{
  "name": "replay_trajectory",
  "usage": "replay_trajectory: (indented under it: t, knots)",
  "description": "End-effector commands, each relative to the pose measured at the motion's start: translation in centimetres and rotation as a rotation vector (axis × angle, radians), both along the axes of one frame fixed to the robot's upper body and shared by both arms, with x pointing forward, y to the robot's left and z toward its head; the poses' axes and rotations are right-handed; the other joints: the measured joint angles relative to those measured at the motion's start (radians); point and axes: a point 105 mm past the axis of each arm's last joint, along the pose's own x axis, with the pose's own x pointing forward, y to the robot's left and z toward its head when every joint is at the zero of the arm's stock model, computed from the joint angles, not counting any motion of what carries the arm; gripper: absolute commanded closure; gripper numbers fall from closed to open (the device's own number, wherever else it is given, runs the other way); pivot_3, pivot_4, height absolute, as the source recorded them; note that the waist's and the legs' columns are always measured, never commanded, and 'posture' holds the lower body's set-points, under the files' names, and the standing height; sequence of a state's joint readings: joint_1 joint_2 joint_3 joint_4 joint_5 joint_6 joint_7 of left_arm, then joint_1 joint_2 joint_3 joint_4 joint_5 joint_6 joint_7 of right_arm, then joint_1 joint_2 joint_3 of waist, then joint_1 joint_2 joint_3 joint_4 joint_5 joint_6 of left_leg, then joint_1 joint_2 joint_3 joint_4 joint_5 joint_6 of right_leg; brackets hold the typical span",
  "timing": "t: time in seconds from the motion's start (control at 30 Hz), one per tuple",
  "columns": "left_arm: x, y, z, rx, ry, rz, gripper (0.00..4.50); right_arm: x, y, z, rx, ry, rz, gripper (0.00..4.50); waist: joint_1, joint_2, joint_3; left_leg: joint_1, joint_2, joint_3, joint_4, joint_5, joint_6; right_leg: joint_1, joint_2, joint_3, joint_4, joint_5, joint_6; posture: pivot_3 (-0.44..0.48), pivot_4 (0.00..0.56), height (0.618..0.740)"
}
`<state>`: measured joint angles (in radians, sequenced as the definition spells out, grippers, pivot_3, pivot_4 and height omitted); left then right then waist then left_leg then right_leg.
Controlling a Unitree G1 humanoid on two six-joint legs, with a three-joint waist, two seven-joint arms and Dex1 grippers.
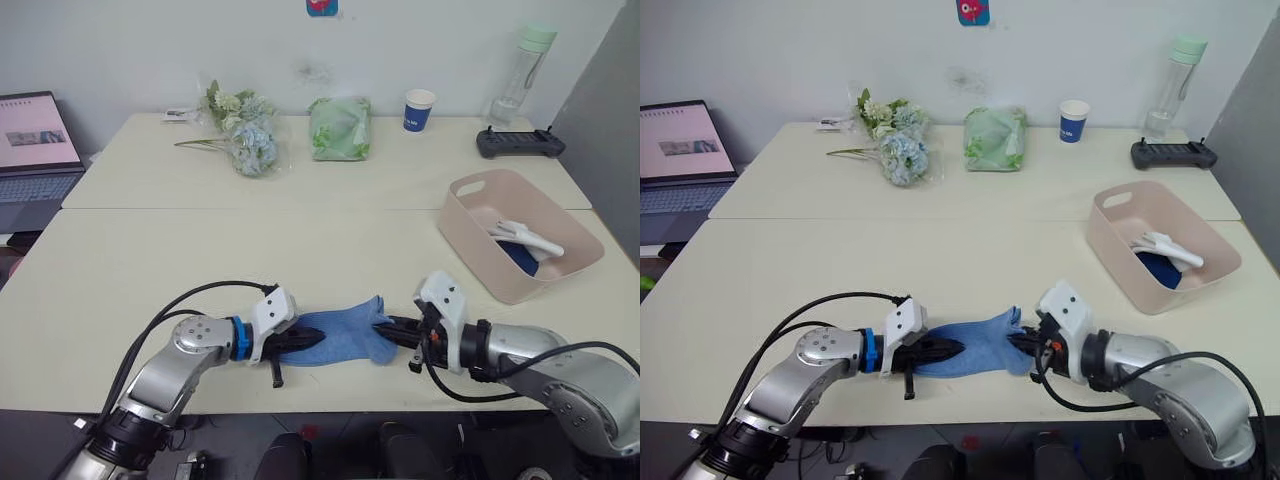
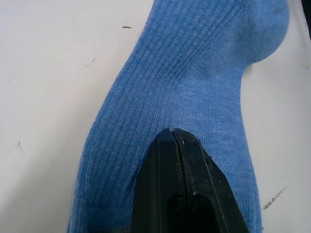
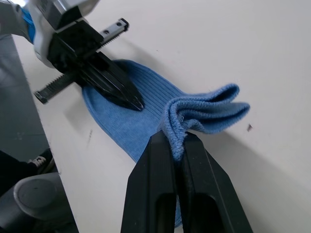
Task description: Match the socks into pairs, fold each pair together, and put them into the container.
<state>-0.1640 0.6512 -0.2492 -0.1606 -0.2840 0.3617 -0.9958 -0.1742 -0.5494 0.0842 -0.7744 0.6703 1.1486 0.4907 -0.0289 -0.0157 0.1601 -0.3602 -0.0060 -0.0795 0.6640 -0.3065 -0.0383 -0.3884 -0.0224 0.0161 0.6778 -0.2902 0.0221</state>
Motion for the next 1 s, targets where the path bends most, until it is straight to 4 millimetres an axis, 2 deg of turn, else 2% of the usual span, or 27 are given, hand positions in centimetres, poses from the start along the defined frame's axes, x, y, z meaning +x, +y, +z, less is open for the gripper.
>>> replay_trajectory:
  t: [0.03,0.17,0.33,0.57,0.77,0.9,1.0]
  knots:
    - [0.0,0.0,-1.5,0.031,0.019,0.022,4.50,-0.3,2.1,0.0,0.035,0.054,0.067,4.49,0.000,0.000,0.000,0.000,0.000,0.000,0.000,0.000,0.000,0.000,0.000,0.000,0.000,0.000,0.000,0.000,0.150,0.740]
    - [0.0,-0.6,-1.2,-0.003,0.006,0.023,4.50,0.6,4.4,-0.1,0.100,0.143,0.082,4.49,0.000,0.000,0.000,0.000,0.000,0.000,0.000,0.000,0.000,0.000,0.000,0.000,0.000,0.000,0.000,0.000,0.150,0.740]
    - [-0.2,-0.2,-0.6,-0.015,-0.016,0.037,4.50,1.5,6.3,-0.4,0.127,0.200,0.103,4.49,-0.001,0.000,0.000,-0.001,0.000,-0.001,0.000,0.000,0.000,-0.001,-0.001,0.000,0.000,0.000,0.000,0.000,0.150,0.740]
    - [-1.2,1.6,2.1,-0.002,-0.057,0.027,4.50,1.6,6.8,-0.1,0.114,0.190,0.152,4.49,-0.004,0.001,0.001,-0.001,0.001,-0.001,0.000,0.000,0.000,-0.002,-0.001,0.000,0.001,0.000,0.000,0.000,0.150,0.740]
    - [-1.3,3.1,0.6,0.107,-0.037,0.030,4.50,1.7,7.6,0.2,0.138,0.198,0.169,4.49,-0.003,0.002,0.001,-0.002,0.001,0.000,0.000,0.000,0.000,-0.002,0.000,0.000,0.000,0.000,0.000,0.000,0.150,0.740]
    - [-1.7,2.9,-0.5,0.137,-0.031,0.003,4.50,2.0,8.1,0.4,0.150,0.204,0.177,4.49,-0.003,0.002,0.001,-0.001,0.001,0.000,0.000,0.000,0.000,-0.002,-0.001,0.000,0.000,0.000,0.000,0.000,0.150,0.740]
    - [-1.6,2.5,-0.5,0.113,-0.029,0.010,4.50,2.1,8.4,0.4,0.152,0.210,0.181,4.49,-0.003,0.002,0.001,-0.001,0.001,-0.001,-0.001,0.000,0.000,-0.002,-0.001,0.000,0.000,0.000,0.000,0.000,0.150,0.740]
